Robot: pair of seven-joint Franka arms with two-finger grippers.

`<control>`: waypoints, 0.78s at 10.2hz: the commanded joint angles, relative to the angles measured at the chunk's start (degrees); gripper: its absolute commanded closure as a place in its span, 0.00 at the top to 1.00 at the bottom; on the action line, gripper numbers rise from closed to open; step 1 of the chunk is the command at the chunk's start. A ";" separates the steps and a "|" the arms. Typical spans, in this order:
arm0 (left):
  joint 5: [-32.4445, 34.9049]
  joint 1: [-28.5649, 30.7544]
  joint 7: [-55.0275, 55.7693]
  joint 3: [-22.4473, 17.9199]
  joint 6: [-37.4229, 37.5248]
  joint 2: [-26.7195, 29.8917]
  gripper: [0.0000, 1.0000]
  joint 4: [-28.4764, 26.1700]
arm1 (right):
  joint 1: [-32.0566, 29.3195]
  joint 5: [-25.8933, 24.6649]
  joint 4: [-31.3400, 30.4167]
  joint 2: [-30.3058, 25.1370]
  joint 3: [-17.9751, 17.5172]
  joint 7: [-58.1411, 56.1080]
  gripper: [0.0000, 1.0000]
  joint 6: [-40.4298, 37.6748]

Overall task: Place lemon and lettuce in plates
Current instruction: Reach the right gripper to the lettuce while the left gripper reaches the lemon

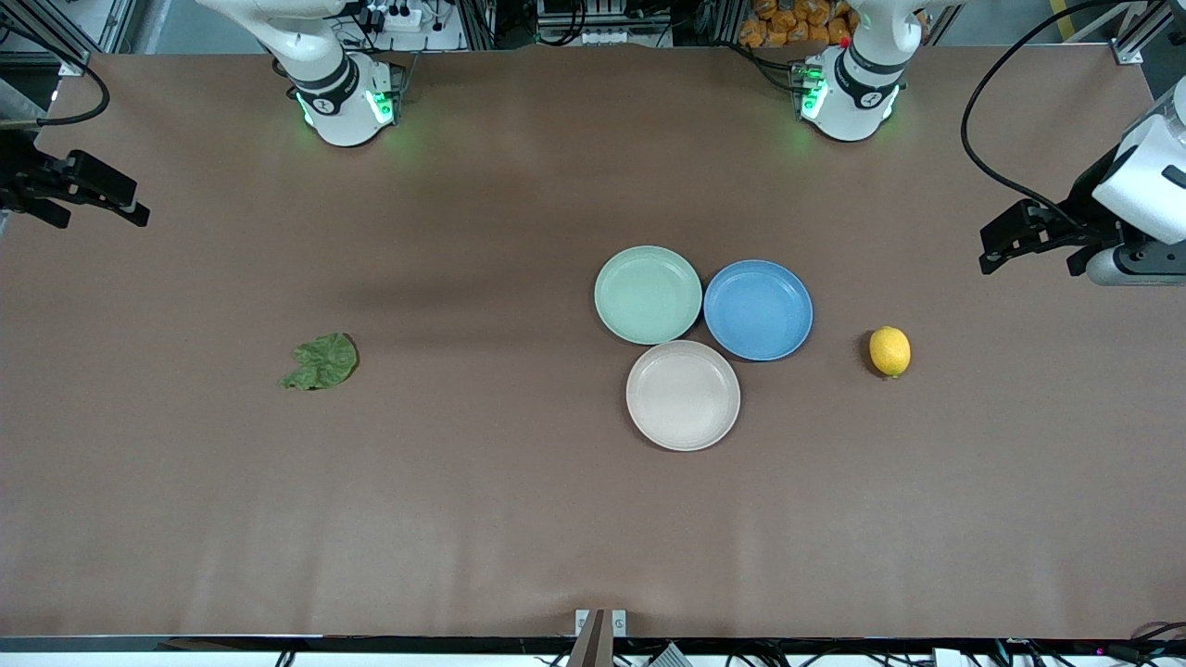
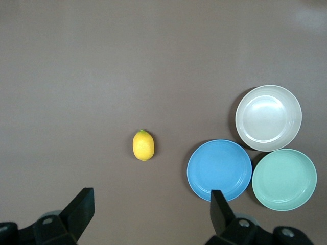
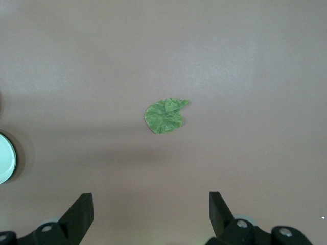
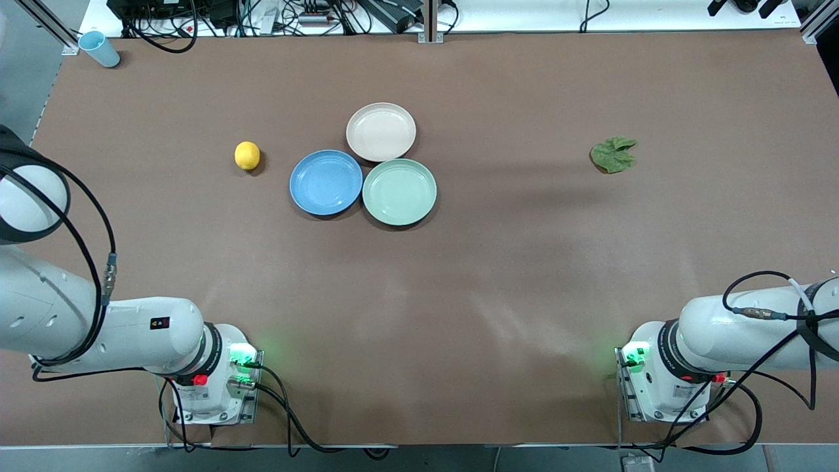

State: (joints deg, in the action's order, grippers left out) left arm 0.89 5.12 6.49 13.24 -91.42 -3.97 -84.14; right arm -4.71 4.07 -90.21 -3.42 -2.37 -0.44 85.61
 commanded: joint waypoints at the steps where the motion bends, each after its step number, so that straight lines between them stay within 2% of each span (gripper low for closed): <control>1: 1.04 -0.03 -1.47 0.03 0.46 0.27 1.00 0.73 | -0.03 1.37 0.91 -0.89 0.26 -0.36 1.00 -0.80; 5: 0.95 -0.82 -0.68 0.12 0.46 -0.87 1.00 0.64 | -0.12 1.55 0.83 -0.89 0.26 -0.09 1.00 -0.71; 8: 1.22 -0.73 -0.43 0.38 0.46 -4.11 1.00 -0.50 | -0.30 1.03 -0.04 -0.80 0.26 -0.53 1.00 -0.10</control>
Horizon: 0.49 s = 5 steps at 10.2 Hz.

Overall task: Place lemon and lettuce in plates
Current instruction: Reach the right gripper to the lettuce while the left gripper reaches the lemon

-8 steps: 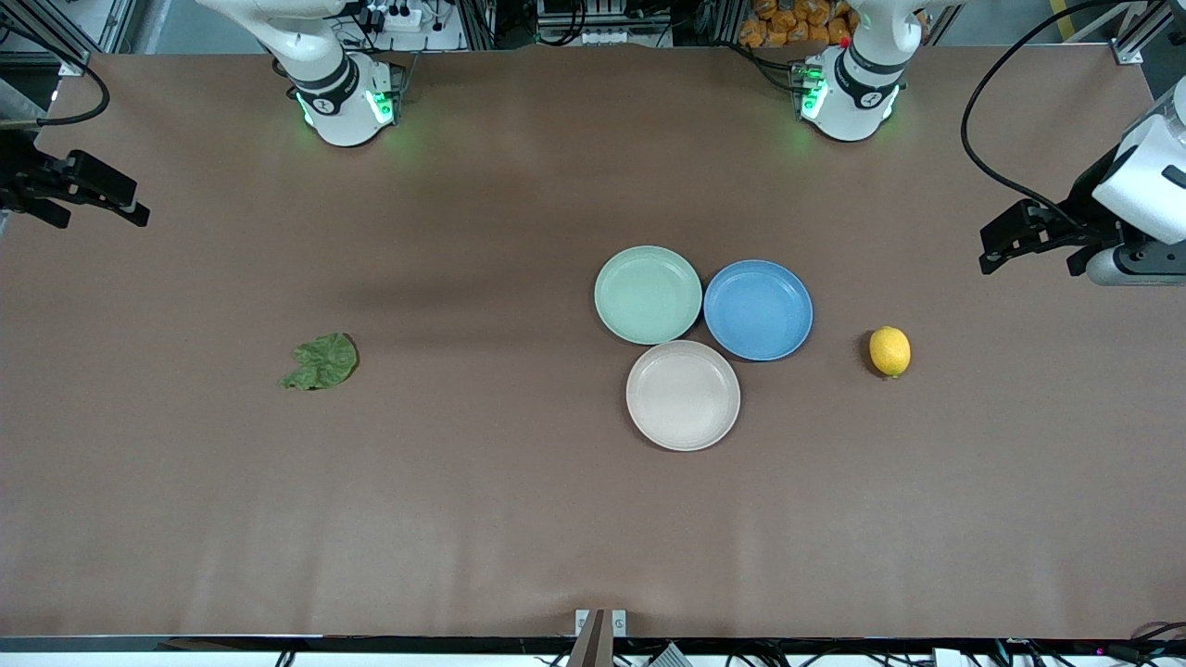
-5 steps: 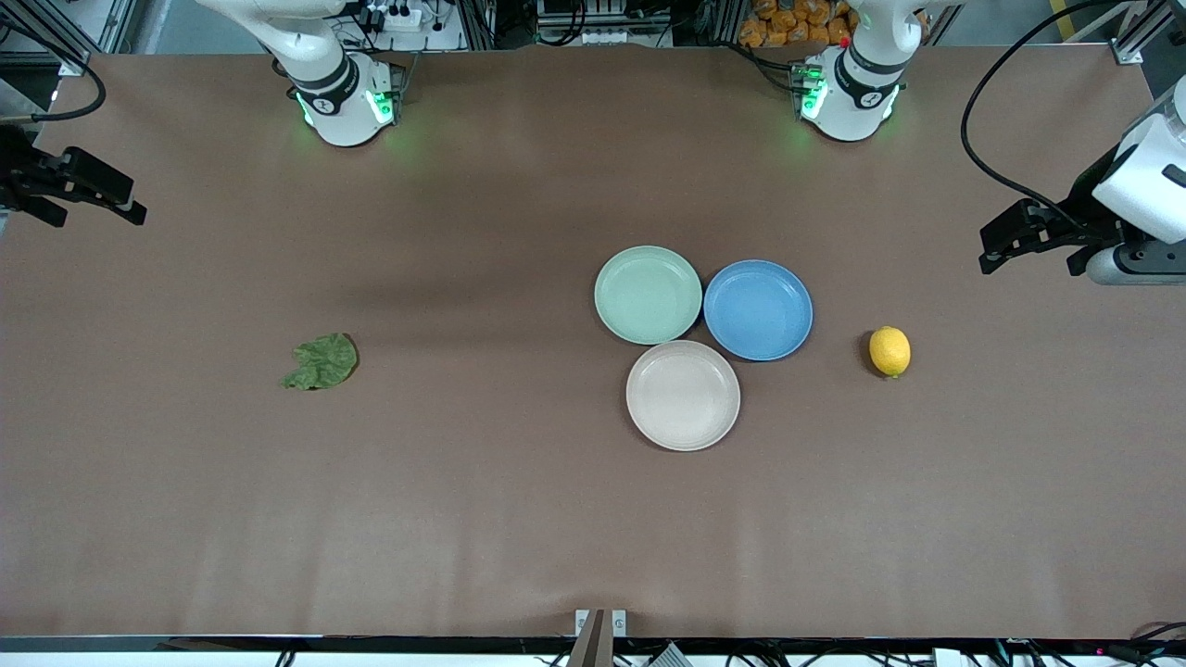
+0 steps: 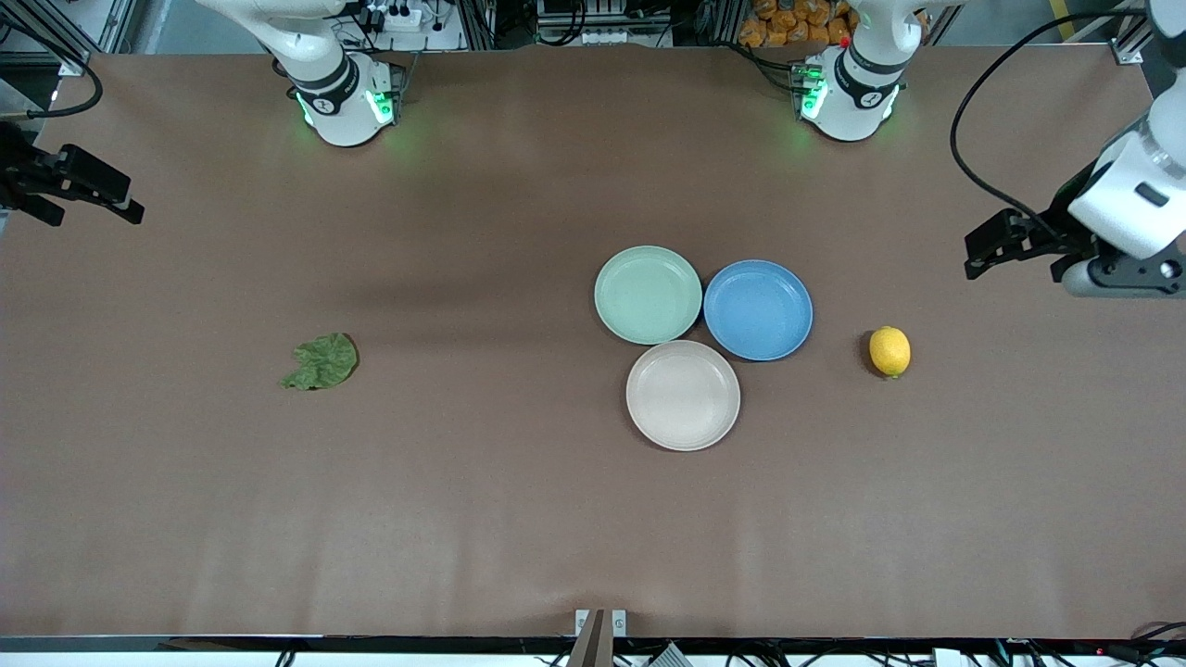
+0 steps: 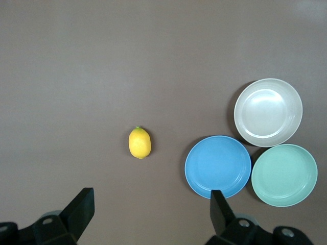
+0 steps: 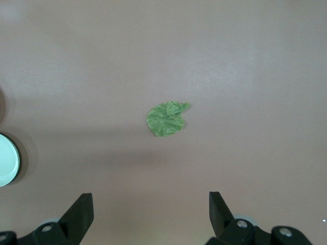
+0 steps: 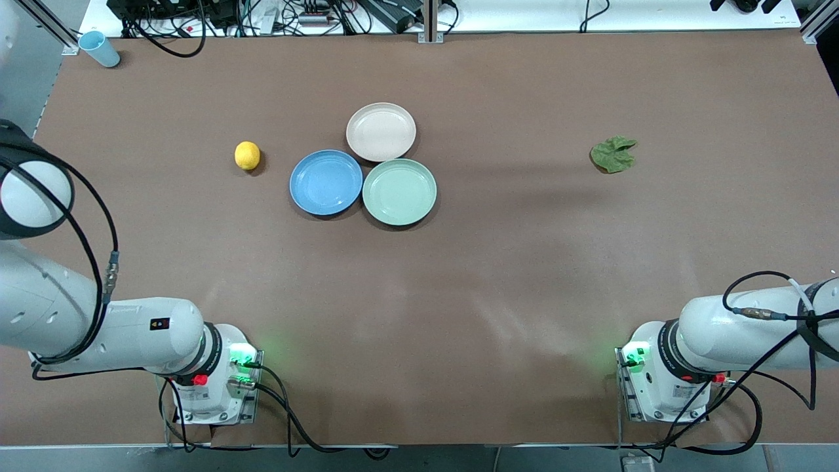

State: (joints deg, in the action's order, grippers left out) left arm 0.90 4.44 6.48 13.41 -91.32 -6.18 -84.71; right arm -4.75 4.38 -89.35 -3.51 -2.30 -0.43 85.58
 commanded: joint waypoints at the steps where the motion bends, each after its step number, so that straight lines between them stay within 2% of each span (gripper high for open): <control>1: 1.21 0.13 -0.51 0.21 0.44 -2.60 1.00 -0.28 | -0.52 0.54 -3.52 0.16 0.19 -0.53 1.00 0.20; 2: 1.21 0.48 -0.59 0.30 0.44 -3.30 1.00 -0.54 | -0.61 0.45 -7.20 1.64 0.28 -0.62 1.00 1.51; 4: 1.56 0.22 -1.03 0.12 0.18 -6.63 1.00 -0.63 | -0.17 0.45 -15.98 4.19 0.19 -0.62 1.00 11.66; 5: 2.17 0.13 -1.03 0.21 -0.34 -7.35 1.00 -0.55 | -0.17 0.45 -18.20 6.04 0.19 -0.62 1.00 15.28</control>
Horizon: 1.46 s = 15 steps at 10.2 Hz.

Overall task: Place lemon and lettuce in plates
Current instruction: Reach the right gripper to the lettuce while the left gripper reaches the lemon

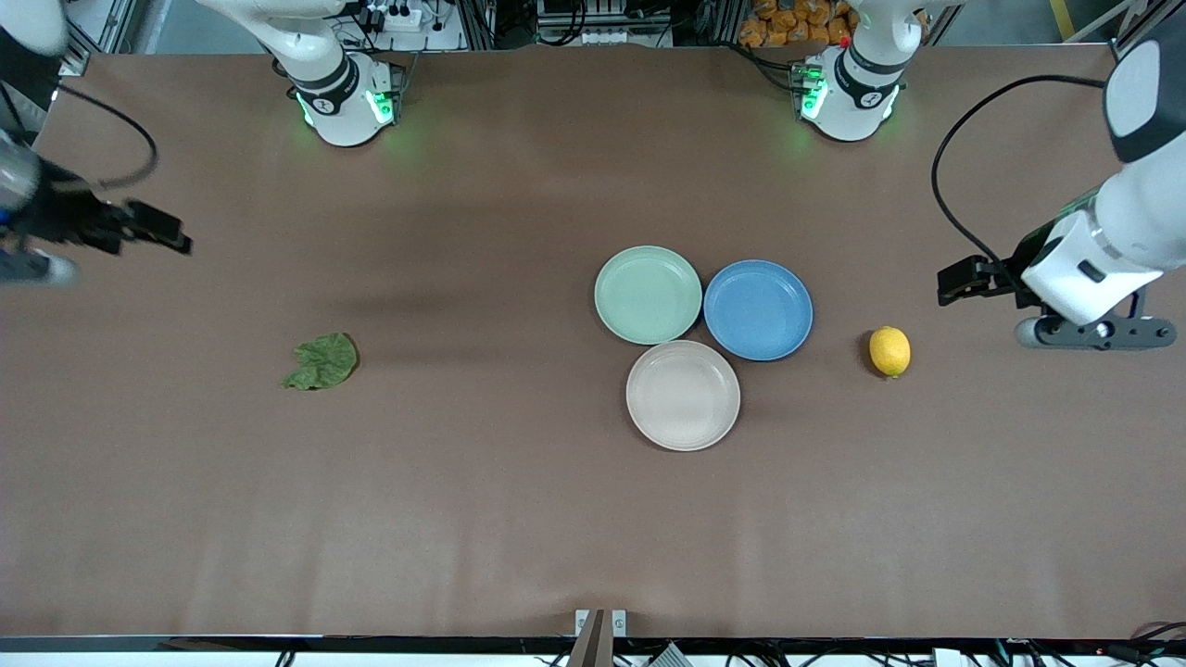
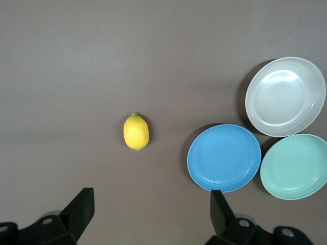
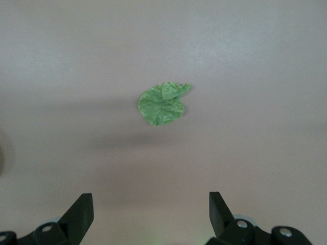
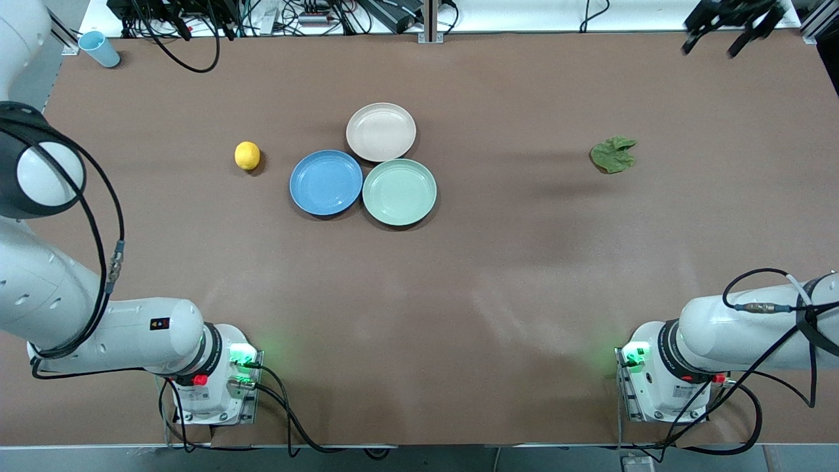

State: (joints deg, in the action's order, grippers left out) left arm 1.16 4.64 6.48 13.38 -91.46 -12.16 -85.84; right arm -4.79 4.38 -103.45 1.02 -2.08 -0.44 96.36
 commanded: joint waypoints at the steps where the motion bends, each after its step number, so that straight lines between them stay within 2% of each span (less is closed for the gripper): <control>1: 1.91 -0.25 -1.12 0.24 -1.69 -2.34 1.00 0.67 | -0.13 0.46 -4.56 4.48 -0.12 -0.62 1.00 7.15; 3: 1.83 -0.51 -0.34 0.24 -2.32 -3.05 1.00 0.85 | -0.04 0.46 -5.44 10.29 -0.12 -0.62 1.00 13.56; 5: 1.12 -0.51 3.25 0.33 -2.23 -4.62 1.00 0.93 | 0.22 0.46 -12.70 13.82 -0.12 -0.62 1.00 29.07; 7: 1.91 -0.42 3.19 0.33 -2.23 -6.47 1.00 -0.11 | 1.27 0.46 -14.41 18.11 -0.12 -0.62 1.00 36.77; 9: 1.91 1.67 0.83 0.33 -5.98 -6.92 1.00 -5.46 | 2.41 0.46 -17.12 21.47 -0.12 -0.62 1.00 45.19; 11: 4.00 3.00 -3.22 0.33 -11.27 -6.30 1.00 -10.82 | 2.86 -1.20 -18.89 22.88 -0.03 -0.71 1.00 49.35; 13: 5.34 3.09 -3.23 0.33 -20.19 -6.65 1.00 -18.53 | 2.77 -4.71 -19.68 24.72 -0.03 -0.71 0.94 53.04; 14: 5.34 3.01 -3.14 0.33 -25.38 -7.26 1.00 -21.80 | 2.77 -4.81 -19.86 25.60 -0.03 -0.71 0.91 55.06; 15: 5.34 2.92 -3.06 0.24 -26.13 -9.01 1.00 -22.35 | 2.77 -4.81 -19.86 26.56 -0.03 -0.71 0.87 56.64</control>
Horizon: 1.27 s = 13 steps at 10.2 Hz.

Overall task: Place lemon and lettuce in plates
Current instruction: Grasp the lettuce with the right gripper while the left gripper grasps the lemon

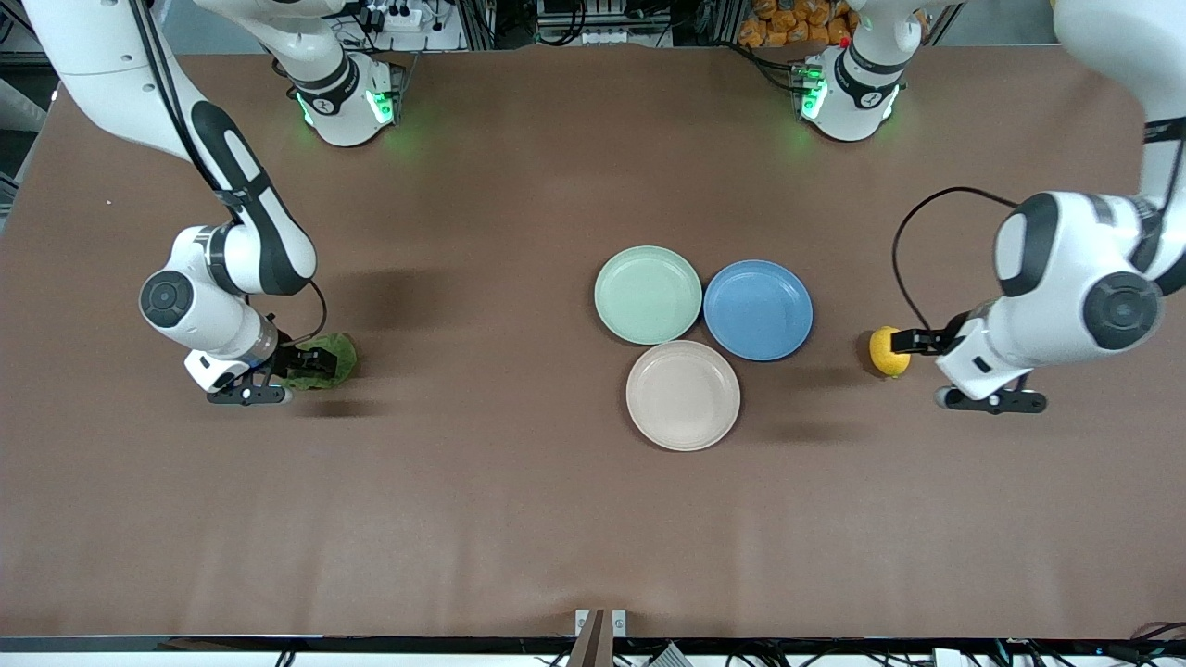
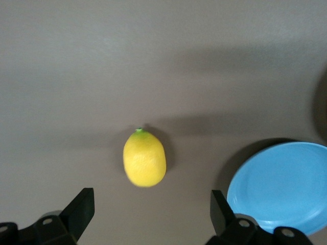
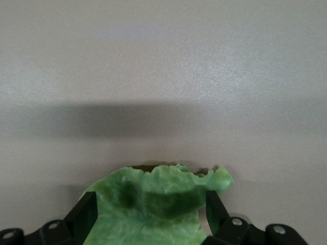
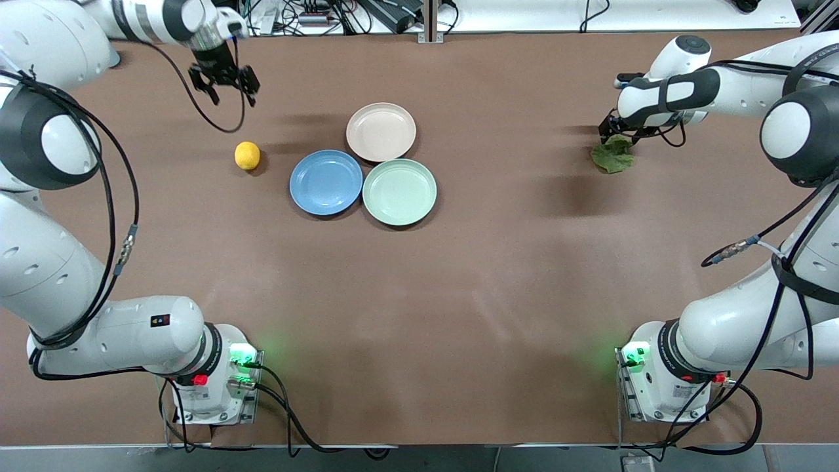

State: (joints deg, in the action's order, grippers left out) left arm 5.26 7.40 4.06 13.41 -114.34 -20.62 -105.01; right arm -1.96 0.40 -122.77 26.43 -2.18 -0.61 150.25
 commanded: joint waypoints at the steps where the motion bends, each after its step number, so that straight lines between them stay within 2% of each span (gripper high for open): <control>1: 2.38 0.15 -0.64 0.21 -3.43 -1.78 1.00 -3.27 | 0.03 -0.93 -0.54 1.69 0.07 -0.53 0.74 3.63; 2: 4.04 -0.02 -0.55 0.21 -3.43 -2.92 1.00 -3.27 | 0.03 -1.19 -0.54 1.78 0.07 -0.53 0.59 3.73; 3: 4.58 -0.20 0.06 0.21 -3.43 -4.67 1.00 -3.27 | 0.03 -2.50 -0.62 1.78 0.07 -0.53 0.37 3.73; 4: 4.76 -0.28 0.24 0.03 -3.52 -6.78 1.00 -3.27 | 0.03 -3.21 -0.63 1.34 0.07 -0.53 0.07 3.21; 5: 6.50 -0.29 0.76 0.03 -3.70 -8.45 1.00 -3.01 | 0.03 -3.21 -0.54 0.56 0.07 -0.36 0.00 2.68; 7: 9.24 -0.37 2.61 0.03 -4.05 -9.61 1.00 -3.00 | 0.29 -3.13 0.25 -2.95 -0.19 0.26 0.00 -3.96; 9: 9.59 -0.37 2.62 -0.05 -4.05 -10.83 1.00 -2.66 | 0.21 -2.69 3.48 -7.60 -2.11 3.22 0.00 -14.67; 11: 11.35 -0.11 2.70 -0.05 -4.14 -11.37 1.00 -2.48 | 0.29 -2.51 10.59 -9.90 -7.98 14.34 0.00 -28.28; 13: 11.35 0.07 2.88 -0.14 -4.31 -12.77 1.00 -2.22 | 0.64 -1.29 15.79 -9.74 -15.09 27.53 0.00 -35.27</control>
State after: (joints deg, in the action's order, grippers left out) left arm 14.73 7.44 5.30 13.22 -118.13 -31.84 -108.23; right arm -1.26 -1.76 -109.89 16.15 -12.88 18.84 118.41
